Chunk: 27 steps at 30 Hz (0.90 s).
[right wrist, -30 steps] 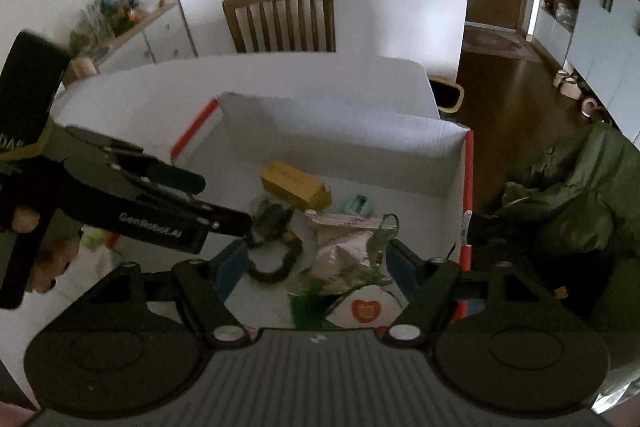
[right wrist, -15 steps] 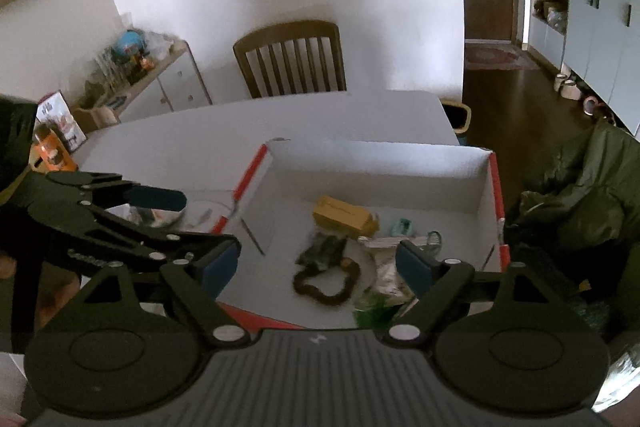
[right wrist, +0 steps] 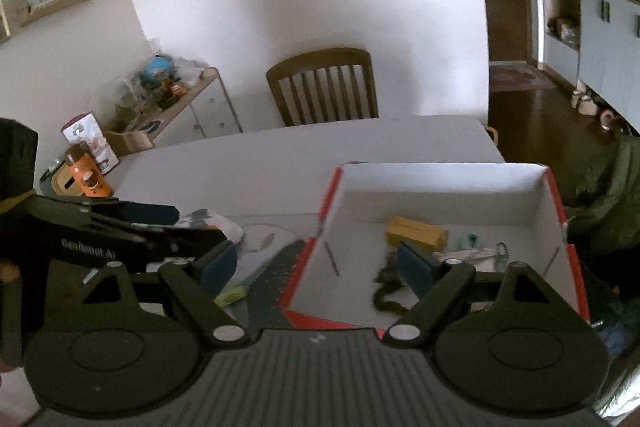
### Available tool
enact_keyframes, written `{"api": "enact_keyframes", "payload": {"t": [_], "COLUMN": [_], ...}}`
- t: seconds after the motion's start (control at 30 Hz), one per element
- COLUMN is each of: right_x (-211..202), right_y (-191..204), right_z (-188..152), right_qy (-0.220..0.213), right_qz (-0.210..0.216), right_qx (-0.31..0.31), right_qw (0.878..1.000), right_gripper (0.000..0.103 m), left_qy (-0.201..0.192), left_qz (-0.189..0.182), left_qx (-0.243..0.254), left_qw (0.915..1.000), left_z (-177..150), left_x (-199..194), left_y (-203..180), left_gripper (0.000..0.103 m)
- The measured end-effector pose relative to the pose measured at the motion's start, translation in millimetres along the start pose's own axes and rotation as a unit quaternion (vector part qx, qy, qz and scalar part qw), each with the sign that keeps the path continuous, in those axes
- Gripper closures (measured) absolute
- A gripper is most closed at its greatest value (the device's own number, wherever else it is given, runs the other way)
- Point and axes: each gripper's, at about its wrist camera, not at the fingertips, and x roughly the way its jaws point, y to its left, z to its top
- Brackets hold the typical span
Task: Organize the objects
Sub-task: 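Withdraw both tools from the shoebox back to the table items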
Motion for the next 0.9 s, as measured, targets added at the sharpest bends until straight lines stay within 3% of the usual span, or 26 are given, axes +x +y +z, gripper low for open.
{"api": "enact_keyframes", "payload": {"t": [0.27, 0.53, 0.9], "right_x": [11.2, 37.0, 104.1], "right_y": [51.2, 88.6, 136.2], "right_z": [-7.9, -18.4, -35.9], "right_qy": [-0.011, 0.003, 0.083], "right_qz": [0.019, 0.026, 0.015], "right_qx": [-0.034, -0.042, -0.079], "right_qw": [0.999, 0.999, 0.993], "right_gripper": [0.005, 0.005, 0.005], "left_qy": [-0.025, -0.015, 0.026], "left_qz": [0.058, 0.067, 0.057], "left_qx": [0.037, 0.038, 0.016], "left_qw": [0.9973, 0.9969, 0.9979], "left_z": [-14.7, -29.9, -50.9], "left_x": [-19.9, -23.3, 9.6], "left_y": [38.3, 91.6, 149.8], "left_gripper": [0.000, 0.001, 0.001]}}
